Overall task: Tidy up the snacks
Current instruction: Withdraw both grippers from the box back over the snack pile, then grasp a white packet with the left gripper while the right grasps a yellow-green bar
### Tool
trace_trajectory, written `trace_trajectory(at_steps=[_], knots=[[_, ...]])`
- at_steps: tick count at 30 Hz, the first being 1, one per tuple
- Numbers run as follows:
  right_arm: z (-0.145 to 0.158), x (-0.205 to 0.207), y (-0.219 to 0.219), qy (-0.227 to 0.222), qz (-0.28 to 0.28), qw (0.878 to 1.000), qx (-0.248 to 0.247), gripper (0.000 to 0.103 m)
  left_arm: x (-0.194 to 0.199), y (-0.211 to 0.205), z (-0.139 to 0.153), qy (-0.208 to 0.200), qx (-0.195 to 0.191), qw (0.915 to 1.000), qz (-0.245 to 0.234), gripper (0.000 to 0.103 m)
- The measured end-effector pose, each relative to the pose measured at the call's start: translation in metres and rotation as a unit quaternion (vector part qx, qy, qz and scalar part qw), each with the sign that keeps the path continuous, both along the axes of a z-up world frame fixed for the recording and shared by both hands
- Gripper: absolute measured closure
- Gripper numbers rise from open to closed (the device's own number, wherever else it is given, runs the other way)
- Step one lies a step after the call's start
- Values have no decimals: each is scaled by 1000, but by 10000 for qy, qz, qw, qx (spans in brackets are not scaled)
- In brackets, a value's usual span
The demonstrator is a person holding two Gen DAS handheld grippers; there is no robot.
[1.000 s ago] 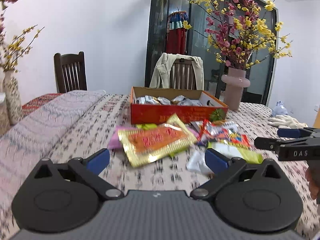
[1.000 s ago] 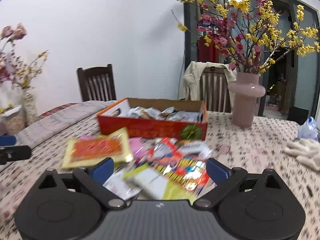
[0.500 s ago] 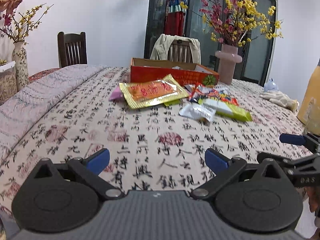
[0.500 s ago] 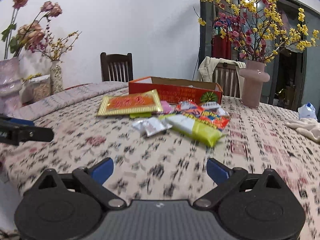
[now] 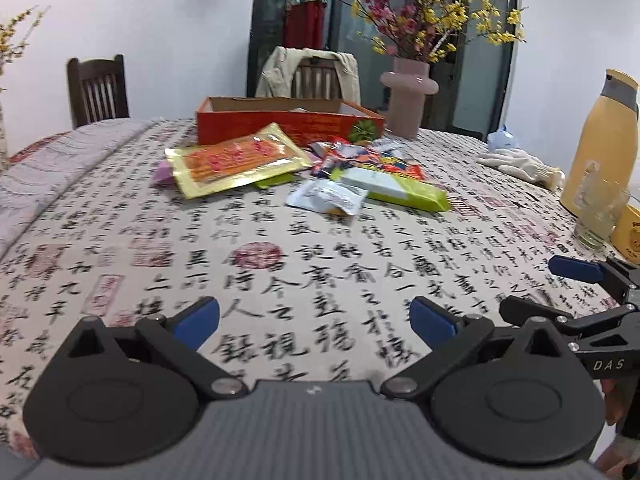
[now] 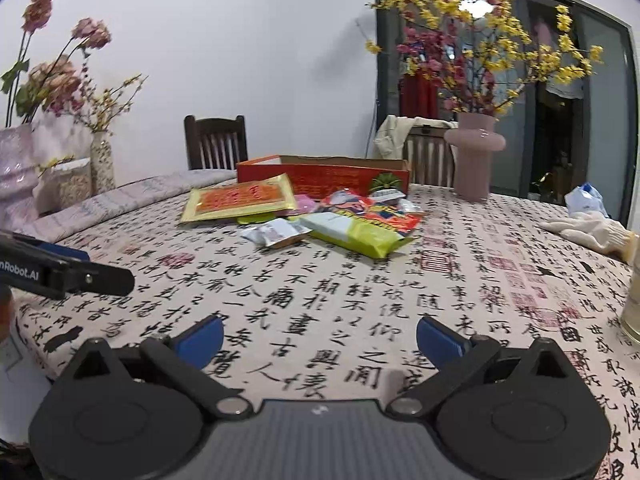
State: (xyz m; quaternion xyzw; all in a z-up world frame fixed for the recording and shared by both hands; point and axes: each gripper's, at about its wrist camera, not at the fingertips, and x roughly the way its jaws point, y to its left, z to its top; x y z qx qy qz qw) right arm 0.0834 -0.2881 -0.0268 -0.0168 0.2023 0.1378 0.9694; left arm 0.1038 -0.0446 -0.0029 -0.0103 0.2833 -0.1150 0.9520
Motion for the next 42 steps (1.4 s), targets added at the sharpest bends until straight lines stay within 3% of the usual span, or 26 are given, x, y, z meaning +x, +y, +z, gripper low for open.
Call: trace_trajectory(at_steps=[10,18,29,32,36,39,42], knots=[[5,22,-15,73,-73,9998,183,6,39,-18,3,256,-126,9996,-79,0],[18,60,-22,248,-222,9993,162,13,103,-37,10,519,-198,9985,8,0],[37,133,-27,424,-257,9988,-53,13,189,-67,-8,596,465,9970,140,1],[38,152,-25,489,-178,9986,-124,13,192,-54,-14,697,653,9953,171,1],[37,171,-19,537,-83,9984,-176,13,181,-8,-14,701,982,9918,421,1],[34,184,-16,604,-15,9981,-133,13,174,20,-7,748,795,9914,716,1],[29,196,-11,669,83,9977,-119,13,175,23,4,689,225,9958,556,1]])
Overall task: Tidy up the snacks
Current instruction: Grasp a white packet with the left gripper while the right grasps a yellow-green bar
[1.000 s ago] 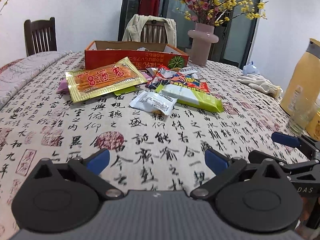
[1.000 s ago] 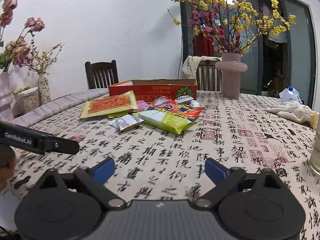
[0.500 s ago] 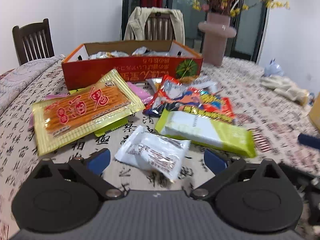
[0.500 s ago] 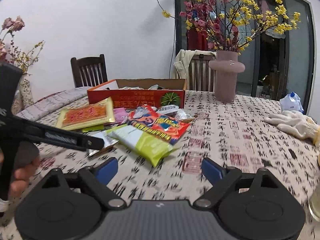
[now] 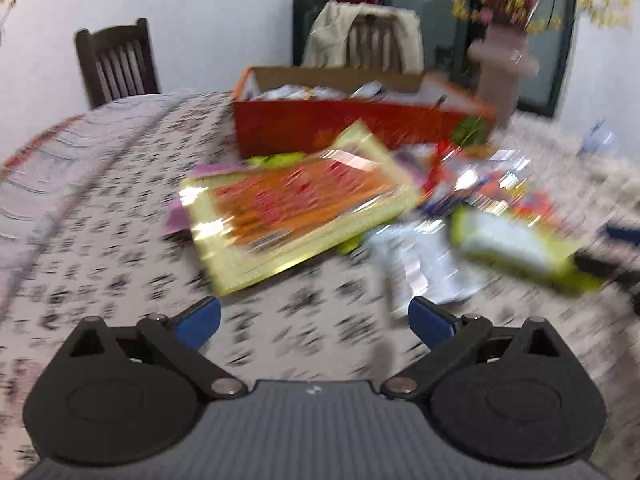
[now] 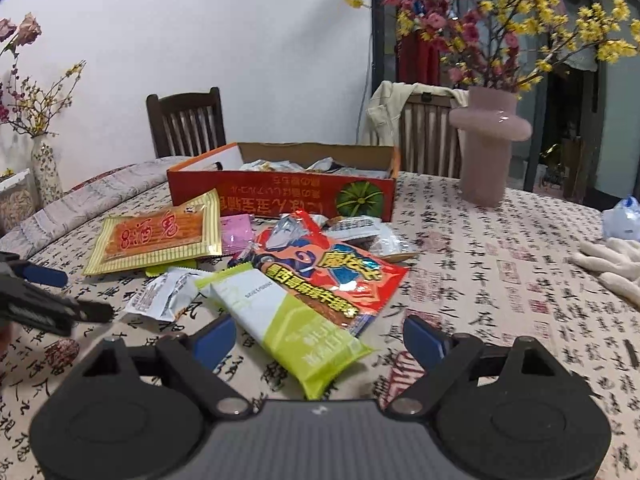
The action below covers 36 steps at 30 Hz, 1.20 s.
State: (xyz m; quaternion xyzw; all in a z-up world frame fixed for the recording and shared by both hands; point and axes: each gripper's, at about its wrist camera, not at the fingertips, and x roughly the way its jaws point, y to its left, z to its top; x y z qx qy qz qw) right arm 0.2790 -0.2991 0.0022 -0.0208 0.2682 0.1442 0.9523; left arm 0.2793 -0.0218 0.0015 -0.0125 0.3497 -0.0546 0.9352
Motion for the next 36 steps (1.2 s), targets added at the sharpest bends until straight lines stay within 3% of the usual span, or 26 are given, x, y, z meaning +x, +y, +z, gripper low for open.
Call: trace_trajectory(at_steps=[3,5,7,9,11,12,13,17,23,26,28,29,32,33,36], knots=[[-2,9,7,68,167,9998,-5,14,14,-18,3,44,-441,9982,-410,2],[-3,13,10,128,265,9996,-53,16,26,-32,-1,148,-437,9978,-471,7],[-5,19,11,216,277,9993,-98,17,37,-41,-6,252,-434,9976,-467,19],[-7,21,10,274,239,9992,-133,18,43,-45,-10,281,-479,9973,-489,22],[-8,23,7,327,232,9991,-132,19,45,-49,-12,189,-333,9982,-469,35],[-9,24,6,349,251,9990,-124,21,45,-50,-12,144,-222,9985,-489,52],[-9,25,6,367,272,9989,-128,23,44,-50,-12,114,-130,9985,-524,60],[-9,31,12,353,425,9982,-228,30,34,-45,-8,97,-74,9978,-655,63],[-13,34,35,354,803,9950,-468,38,15,-22,-1,76,-129,9989,-445,63],[-11,24,46,455,921,9927,-624,48,4,-11,0,71,-142,9990,-417,62],[-7,12,53,553,1130,9906,-537,48,-1,-7,-3,99,-157,9987,-481,62],[-6,7,56,576,1253,9892,-490,48,-1,-6,-5,116,-152,9986,-494,61],[-7,5,69,571,1292,9885,-544,47,-1,-8,-10,110,-77,9986,-504,43],[-8,8,73,567,1239,9891,-566,47,-1,-9,-11,72,-60,9987,-494,33],[-12,21,80,626,1029,9916,-471,48,-1,-10,-13,29,45,9988,-485,37]])
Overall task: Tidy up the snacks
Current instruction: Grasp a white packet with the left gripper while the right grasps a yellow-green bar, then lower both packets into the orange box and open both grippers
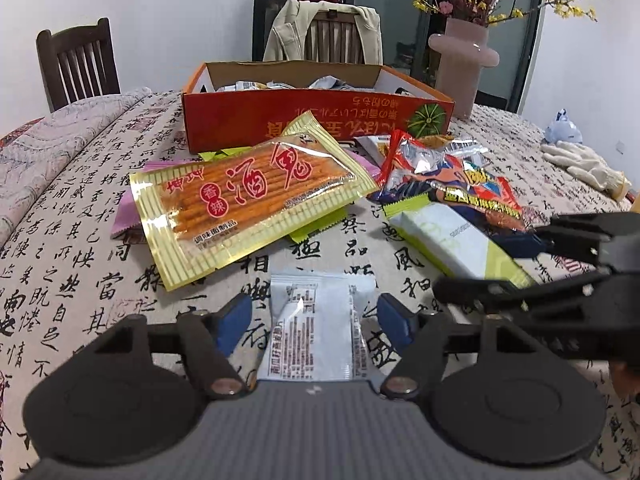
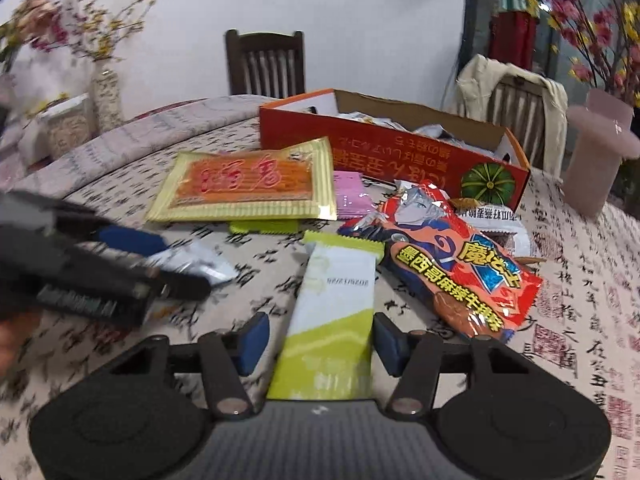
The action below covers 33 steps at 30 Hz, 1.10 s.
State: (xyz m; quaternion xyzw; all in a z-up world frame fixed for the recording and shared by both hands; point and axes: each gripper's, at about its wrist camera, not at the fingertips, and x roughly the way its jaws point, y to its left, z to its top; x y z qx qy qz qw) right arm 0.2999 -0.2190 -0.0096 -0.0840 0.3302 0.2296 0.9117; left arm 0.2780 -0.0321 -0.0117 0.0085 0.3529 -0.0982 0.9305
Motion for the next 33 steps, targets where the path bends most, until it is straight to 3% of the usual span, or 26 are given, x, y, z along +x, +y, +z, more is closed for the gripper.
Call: trace_trajectory(at_steps=[1,4,14,22,33], knots=[[-1,3,1,23,-67,10000,17,49,-2,-1,0,-50,92,9999,-8,52],[-4,6,3,11,-148,9999,88,63,-10,0,1,-101,100,9999,-74,60],[-3,-46,-5,-54,-444,9990,96,67,-46,2,16,-197,-2,9996,-190,63],[9,-90,-24,-226,-799,9957,408,67,-58,-5,27,-262,-23,9989,-384,63],[24,-78,-30,-431,-839,9944,469,67,-30,10,51,-449,-220,9987,-104,62]])
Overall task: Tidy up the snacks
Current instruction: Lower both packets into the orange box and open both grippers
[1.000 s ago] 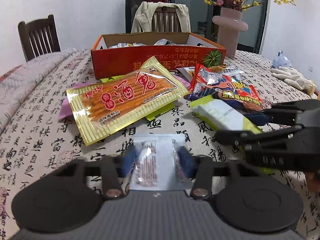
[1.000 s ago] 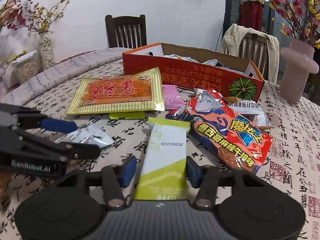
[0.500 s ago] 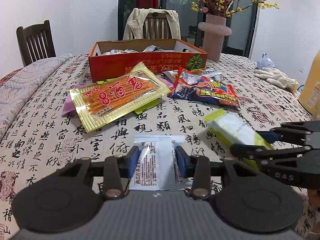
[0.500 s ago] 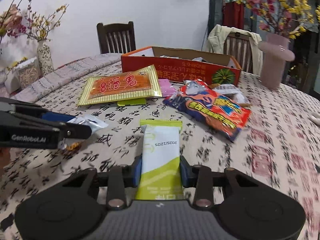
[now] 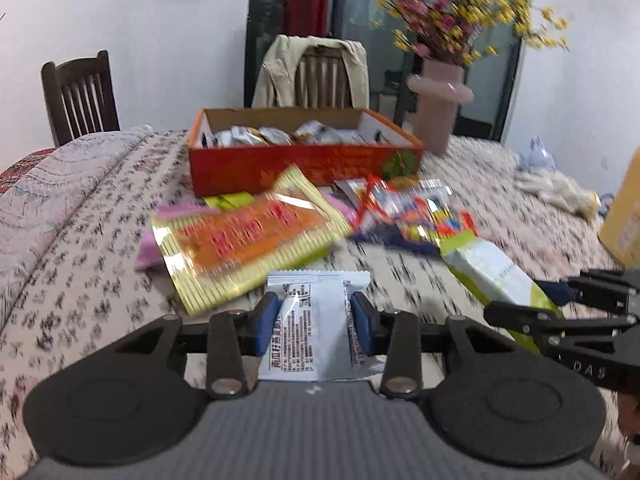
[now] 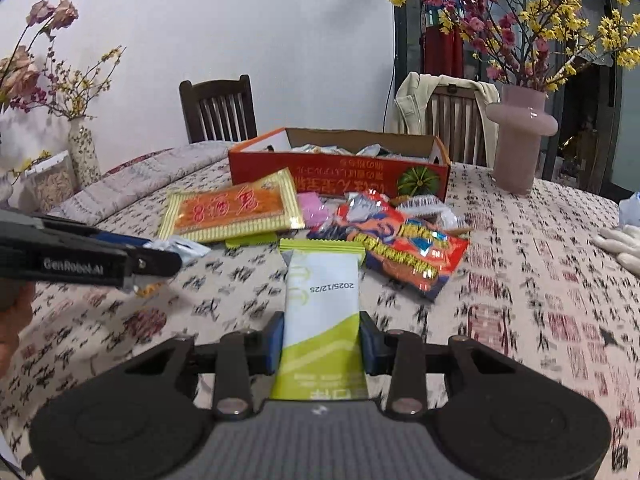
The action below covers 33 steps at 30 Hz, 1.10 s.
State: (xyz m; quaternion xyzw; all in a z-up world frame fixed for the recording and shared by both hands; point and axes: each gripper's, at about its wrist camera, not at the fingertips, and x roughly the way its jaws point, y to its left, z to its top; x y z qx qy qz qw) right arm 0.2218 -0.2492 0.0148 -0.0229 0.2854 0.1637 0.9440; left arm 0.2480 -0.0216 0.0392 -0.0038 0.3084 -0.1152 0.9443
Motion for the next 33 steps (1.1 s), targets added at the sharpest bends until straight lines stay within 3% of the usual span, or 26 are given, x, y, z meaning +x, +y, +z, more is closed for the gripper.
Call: trace_trajectory(at_steps=[7,16,23,27,33], knots=[[30,54,1,-384,14,9991,-153,67,72,20,27,-171,-108,9998,34,62],[57,169,0,-565,-53,9980,-267,67,191,44,53,-234,-187,9993,239,62],[57,266,-6,-403,-316,9985,-193,67,279,49,35,-20,-138,9978,647,62],[45,321,-10,-127,-439,9989,-124,67,323,45,18,56,211,9964,819,62],[11,384,-4,216,-723,9945,-724,67,358,42,-1,271,448,9940,964,65]])
